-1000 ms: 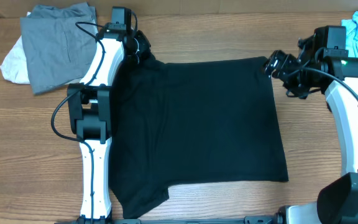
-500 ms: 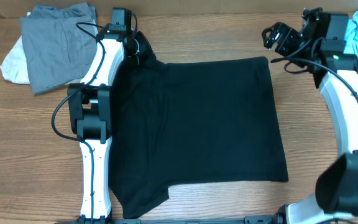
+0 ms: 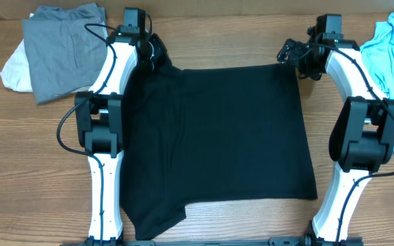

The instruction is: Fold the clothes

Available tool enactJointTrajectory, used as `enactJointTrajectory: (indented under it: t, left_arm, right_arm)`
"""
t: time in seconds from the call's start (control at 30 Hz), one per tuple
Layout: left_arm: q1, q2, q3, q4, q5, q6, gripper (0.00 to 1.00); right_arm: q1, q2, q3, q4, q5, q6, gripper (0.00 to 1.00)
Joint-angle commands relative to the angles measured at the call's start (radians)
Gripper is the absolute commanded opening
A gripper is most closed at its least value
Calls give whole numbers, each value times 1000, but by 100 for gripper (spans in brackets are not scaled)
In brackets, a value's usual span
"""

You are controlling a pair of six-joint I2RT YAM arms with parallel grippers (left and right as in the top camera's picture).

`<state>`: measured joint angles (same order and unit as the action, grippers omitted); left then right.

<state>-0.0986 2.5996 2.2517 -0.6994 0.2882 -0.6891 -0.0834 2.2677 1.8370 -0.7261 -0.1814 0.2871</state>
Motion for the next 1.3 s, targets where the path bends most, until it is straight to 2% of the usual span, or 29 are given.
enactJointTrajectory:
  t: [0.0, 0.07, 0.1, 0.47, 0.63, 0.9, 1.0, 1.03, 1.1, 1.17, 1.27]
  left_arm:
    - [-1, 30, -5, 11, 18, 61, 68]
    - [-1, 30, -5, 42, 58, 72, 68]
    - [-2, 30, -5, 56, 76, 72, 63]
    - [-16, 30, -5, 34, 11, 47, 46]
    - [-18, 30, -5, 31, -8, 58, 25]
    - [-19, 30, -5, 31, -14, 58, 20]
    - [-19, 30, -5, 34, -24, 58, 16]
    - [-20, 30, -5, 35, -27, 58, 14]
    - [-20, 30, -5, 40, -27, 58, 8]
    - [-20, 30, -5, 43, -27, 58, 4]
    - [-20, 30, -5, 47, -27, 58, 4]
  right_arm:
    - [6, 36, 66, -14, 69, -30, 100]
    - [12, 50, 66, -10, 69, -31, 100]
    - [21, 58, 66, -8, 78, -34, 100]
    - [141, 116, 66, -5, 340, -52, 99]
    - [129, 116, 68, -2, 349, -44, 94]
    - [105, 116, 68, 14, 349, -52, 92]
    - [105, 116, 68, 18, 349, -51, 84]
    - [105, 116, 68, 18, 349, -51, 78]
    - [105, 116, 68, 17, 350, -43, 44]
    - [105, 116, 68, 14, 357, -14, 40]
    - [105, 116, 68, 13, 357, 8, 20]
